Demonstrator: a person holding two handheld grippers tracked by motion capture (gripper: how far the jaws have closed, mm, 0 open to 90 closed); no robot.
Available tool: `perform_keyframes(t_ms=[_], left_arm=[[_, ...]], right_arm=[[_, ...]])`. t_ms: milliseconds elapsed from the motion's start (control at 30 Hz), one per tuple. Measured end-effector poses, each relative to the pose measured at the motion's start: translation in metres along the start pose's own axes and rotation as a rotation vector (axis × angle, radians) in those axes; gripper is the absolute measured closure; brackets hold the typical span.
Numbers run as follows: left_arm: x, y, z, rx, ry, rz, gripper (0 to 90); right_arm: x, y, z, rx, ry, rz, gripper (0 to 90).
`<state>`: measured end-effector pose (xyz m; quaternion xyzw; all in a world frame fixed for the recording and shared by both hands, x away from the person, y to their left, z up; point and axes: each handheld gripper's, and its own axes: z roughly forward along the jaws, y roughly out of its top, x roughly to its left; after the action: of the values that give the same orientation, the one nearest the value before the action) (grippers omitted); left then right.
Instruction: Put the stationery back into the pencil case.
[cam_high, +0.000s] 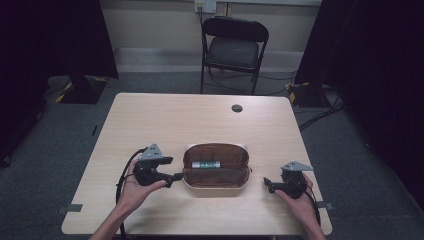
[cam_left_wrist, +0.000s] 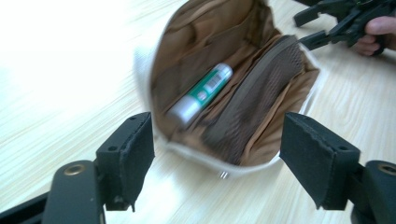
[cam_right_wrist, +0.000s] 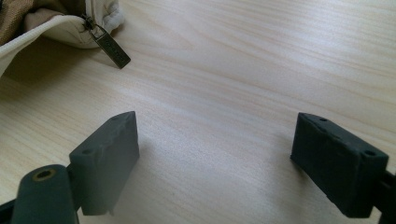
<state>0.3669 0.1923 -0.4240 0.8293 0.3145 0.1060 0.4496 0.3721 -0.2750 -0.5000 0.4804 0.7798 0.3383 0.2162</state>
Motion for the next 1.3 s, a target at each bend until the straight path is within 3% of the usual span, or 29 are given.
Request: perform_keyframes(t_ms=[200,500,633,933,1033,1100,1200,1300], left_arm=[[0.014,-0.019,-0.016,0.045,0.069,-0.030,23.7],[0.043,-0.058,-0.045,0.069,0.185,-0.134,17.8],[0.052,-0.076,-0.052,0.090,0.248,-0.159,18.5],[0.077,-0.106,-0.057,0.158,0.307,-0.218,19.8],[0.078,-0.111,-0.053,0.184,0.344,-0.219,16.9],[0.077,-0.115,-0.049,0.150,0.376,-0.187,14.2],[0.079,-0.119,-0.047,0.123,0.374,-0.172,9.7],[0.079,-0.119,-0.045,0.116,0.388,-0.186,4.9]], right_arm=[[0.000,0.000,0.000,0.001,0.001,0.000,13.8],[0.000,0.001,0.001,-0.002,0.003,-0.002,13.8],[0.000,0.001,0.001,-0.001,0.003,-0.002,13.8],[0.000,0.001,0.001,-0.002,0.003,-0.003,13.8],[-0.001,0.001,0.001,-0.003,0.002,-0.002,13.8],[-0.001,0.001,0.001,-0.003,0.002,-0.002,13.8],[-0.001,0.001,0.001,-0.003,0.002,-0.002,13.8],[-0.001,0.001,0.001,-0.002,0.001,-0.001,13.8]])
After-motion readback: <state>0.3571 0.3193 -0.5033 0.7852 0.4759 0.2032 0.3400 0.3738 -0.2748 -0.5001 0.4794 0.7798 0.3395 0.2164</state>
